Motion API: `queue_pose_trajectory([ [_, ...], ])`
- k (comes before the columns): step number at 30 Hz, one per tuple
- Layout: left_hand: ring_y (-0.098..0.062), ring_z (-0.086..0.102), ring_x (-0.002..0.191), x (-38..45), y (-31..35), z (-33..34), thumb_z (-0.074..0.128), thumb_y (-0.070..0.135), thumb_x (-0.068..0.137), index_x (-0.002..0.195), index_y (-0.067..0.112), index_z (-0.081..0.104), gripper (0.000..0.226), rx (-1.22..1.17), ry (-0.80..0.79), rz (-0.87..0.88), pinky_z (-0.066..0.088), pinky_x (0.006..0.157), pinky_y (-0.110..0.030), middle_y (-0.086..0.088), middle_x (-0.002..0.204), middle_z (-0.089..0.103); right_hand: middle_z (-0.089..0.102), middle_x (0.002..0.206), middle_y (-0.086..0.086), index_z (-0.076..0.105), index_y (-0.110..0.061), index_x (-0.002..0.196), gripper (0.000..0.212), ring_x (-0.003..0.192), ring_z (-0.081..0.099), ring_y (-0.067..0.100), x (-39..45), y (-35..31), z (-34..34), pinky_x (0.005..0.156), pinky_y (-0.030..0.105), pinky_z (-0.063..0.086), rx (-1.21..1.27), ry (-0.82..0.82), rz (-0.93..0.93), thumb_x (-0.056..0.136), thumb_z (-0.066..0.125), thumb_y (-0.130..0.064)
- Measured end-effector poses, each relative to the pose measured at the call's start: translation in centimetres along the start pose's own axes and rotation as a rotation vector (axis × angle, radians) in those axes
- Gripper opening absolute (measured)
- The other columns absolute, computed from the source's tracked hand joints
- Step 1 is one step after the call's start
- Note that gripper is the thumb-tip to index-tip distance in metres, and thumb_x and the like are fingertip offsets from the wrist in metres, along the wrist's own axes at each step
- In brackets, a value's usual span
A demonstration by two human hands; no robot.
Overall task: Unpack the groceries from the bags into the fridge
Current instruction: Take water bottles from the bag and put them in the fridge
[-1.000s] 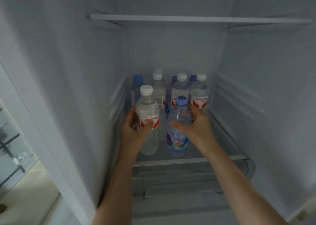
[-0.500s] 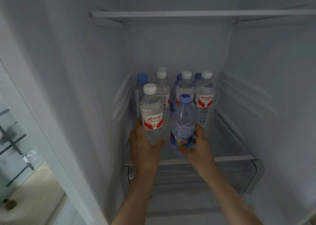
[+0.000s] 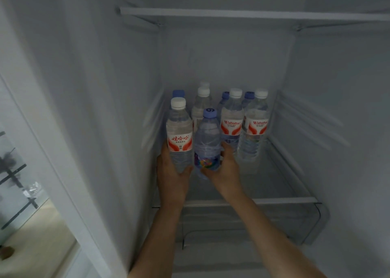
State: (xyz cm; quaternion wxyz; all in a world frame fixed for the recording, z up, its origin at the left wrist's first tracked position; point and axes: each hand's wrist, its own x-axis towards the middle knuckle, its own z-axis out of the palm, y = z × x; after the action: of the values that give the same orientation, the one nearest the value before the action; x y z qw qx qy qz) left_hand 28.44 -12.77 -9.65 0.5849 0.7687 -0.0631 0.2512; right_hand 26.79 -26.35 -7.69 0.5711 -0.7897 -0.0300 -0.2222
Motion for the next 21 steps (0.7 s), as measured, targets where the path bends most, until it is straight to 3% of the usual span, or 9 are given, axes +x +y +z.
queue_pose_trajectory([
  [3, -0.012, 0.048, 0.127, 0.5, -0.2, 0.1, 0.077, 0.010, 0.078, 0.149, 0.024, 0.030, 0.087, -0.006, 0.002, -0.031, 0.040, 0.108, -0.034, 0.005, 0.141, 0.047, 0.053, 0.131, 0.000, 0.037, -0.013, 0.138, 0.086, 0.117, 0.051, 0.009, 0.5, 0.1, 0.9, 0.087, 0.001, 0.040, 0.000, 0.016, 0.027, 0.066, 0.083, 0.001],
  [9, -0.012, 0.049, 0.127, 0.8, 0.1, 0.0, 0.076, 0.007, 0.079, 0.148, 0.025, 0.032, 0.085, -0.018, -0.001, -0.050, 0.042, 0.108, -0.042, 0.005, 0.142, 0.049, 0.051, 0.135, 0.003, 0.036, -0.011, 0.139, 0.089, 0.120, 0.049, 0.012, 0.8, -0.2, 1.1, 0.098, 0.021, 0.041, -0.020, 0.010, 0.062, 0.065, 0.083, 0.000],
  [13, -0.014, 0.053, 0.124, 0.3, -0.2, -0.1, 0.077, 0.009, 0.077, 0.148, 0.025, 0.033, 0.085, 0.008, 0.008, -0.065, 0.046, 0.104, -0.041, 0.003, 0.140, 0.053, 0.049, 0.136, 0.001, 0.033, -0.011, 0.141, 0.084, 0.123, 0.048, 0.011, 0.2, -0.2, 1.0, 0.097, 0.012, 0.038, -0.043, -0.008, 0.058, 0.071, 0.079, 0.001],
  [16, -0.021, 0.056, 0.119, -0.9, 0.1, -0.3, 0.070, 0.004, 0.080, 0.142, 0.017, 0.039, 0.070, 0.068, 0.018, -0.057, 0.045, 0.099, -0.031, -0.003, 0.134, 0.056, 0.049, 0.134, 0.008, 0.033, -0.004, 0.140, 0.068, 0.125, 0.048, 0.018, -1.5, -0.7, 0.4, 0.094, 0.006, 0.033, -0.096, 0.011, 0.063, 0.082, 0.067, 0.003],
  [18, -0.021, 0.057, 0.119, -3.3, 1.0, -0.7, 0.063, 0.000, 0.080, 0.137, 0.017, 0.043, 0.063, 0.039, 0.017, -0.060, 0.044, 0.098, -0.028, -0.004, 0.131, 0.058, 0.047, 0.128, 0.003, 0.033, -0.001, 0.140, 0.059, 0.121, 0.044, 0.012, -3.6, -1.3, -0.7, 0.093, -0.002, 0.027, -0.116, 0.020, 0.067, 0.087, 0.059, 0.003],
  [19, -0.018, 0.054, 0.122, -5.0, 1.4, -1.0, 0.061, 0.000, 0.080, 0.139, 0.019, 0.042, 0.065, 0.021, 0.003, -0.073, 0.043, 0.102, -0.030, -0.001, 0.134, 0.056, 0.047, 0.129, 0.003, 0.033, -0.002, 0.141, 0.058, 0.123, 0.042, 0.012, -4.8, -1.6, -1.4, 0.097, 0.000, 0.026, -0.127, 0.016, 0.070, 0.089, 0.058, 0.000],
  [21, -0.016, 0.050, 0.126, -9.0, 2.4, -1.8, 0.059, 0.007, 0.083, 0.143, 0.023, 0.040, 0.065, 0.035, -0.009, -0.128, 0.043, 0.106, -0.038, 0.005, 0.140, 0.050, 0.045, 0.141, 0.007, 0.034, -0.006, 0.143, 0.057, 0.131, 0.041, 0.017, -7.5, -1.7, -2.7, 0.111, 0.022, 0.030, -0.165, 0.016, 0.089, 0.091, 0.057, -0.008],
])
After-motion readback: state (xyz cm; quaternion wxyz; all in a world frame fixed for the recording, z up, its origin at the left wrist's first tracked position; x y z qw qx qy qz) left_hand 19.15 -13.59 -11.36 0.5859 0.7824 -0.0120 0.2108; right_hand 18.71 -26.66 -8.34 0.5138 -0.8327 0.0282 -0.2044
